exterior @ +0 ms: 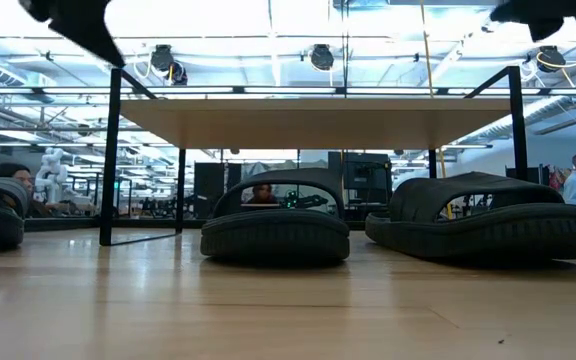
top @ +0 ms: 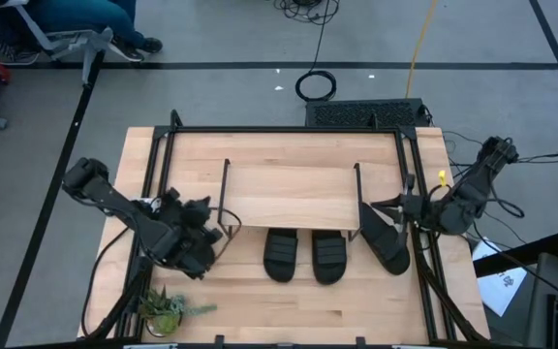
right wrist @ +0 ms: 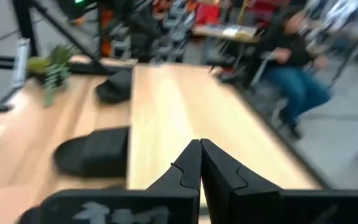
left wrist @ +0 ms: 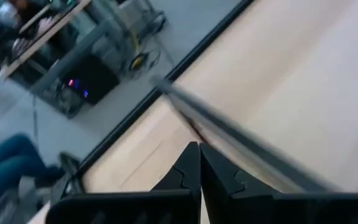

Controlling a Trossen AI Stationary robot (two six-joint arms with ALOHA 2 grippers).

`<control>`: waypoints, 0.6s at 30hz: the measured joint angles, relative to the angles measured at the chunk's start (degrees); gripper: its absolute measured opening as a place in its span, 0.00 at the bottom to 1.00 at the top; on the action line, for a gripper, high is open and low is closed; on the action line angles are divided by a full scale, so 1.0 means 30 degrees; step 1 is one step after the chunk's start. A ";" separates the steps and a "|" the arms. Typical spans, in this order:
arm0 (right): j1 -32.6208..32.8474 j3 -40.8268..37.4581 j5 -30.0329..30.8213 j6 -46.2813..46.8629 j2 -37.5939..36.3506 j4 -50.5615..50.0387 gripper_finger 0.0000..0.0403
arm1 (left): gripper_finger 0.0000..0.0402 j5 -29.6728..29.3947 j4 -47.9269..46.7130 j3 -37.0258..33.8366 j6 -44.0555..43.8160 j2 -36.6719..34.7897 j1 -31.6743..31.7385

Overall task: Pick and place slides into the shelf
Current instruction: Adjust the shelf

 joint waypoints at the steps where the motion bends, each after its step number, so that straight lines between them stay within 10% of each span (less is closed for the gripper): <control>1: 0.0000 0.0084 -0.0578 0.0826 -0.0034 -0.0721 0.00 | 0.00 0.0202 -0.0030 -0.0468 -0.0486 -0.0206 -0.0006; 18: -0.0022 0.0886 -0.2876 0.9023 -0.0078 -0.8760 0.00 | 0.00 0.2993 0.1611 -0.3491 -0.1184 -0.2192 0.0892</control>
